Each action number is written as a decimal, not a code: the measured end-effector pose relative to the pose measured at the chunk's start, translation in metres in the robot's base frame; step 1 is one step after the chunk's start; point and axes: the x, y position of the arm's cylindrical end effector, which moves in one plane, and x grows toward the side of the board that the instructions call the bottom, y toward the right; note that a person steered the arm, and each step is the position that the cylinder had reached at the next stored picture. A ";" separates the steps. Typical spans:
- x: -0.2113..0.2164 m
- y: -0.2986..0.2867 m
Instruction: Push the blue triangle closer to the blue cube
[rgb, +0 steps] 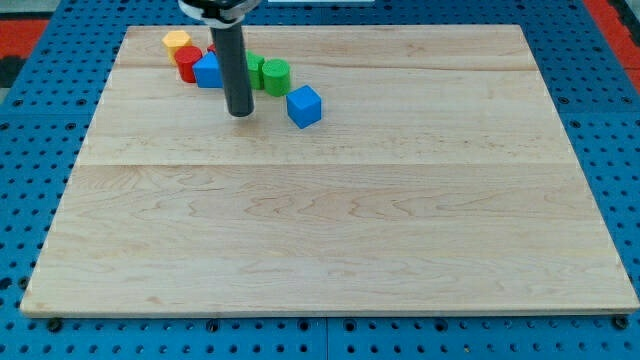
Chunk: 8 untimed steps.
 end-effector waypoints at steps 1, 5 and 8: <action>-0.004 -0.002; -0.035 -0.082; -0.080 -0.089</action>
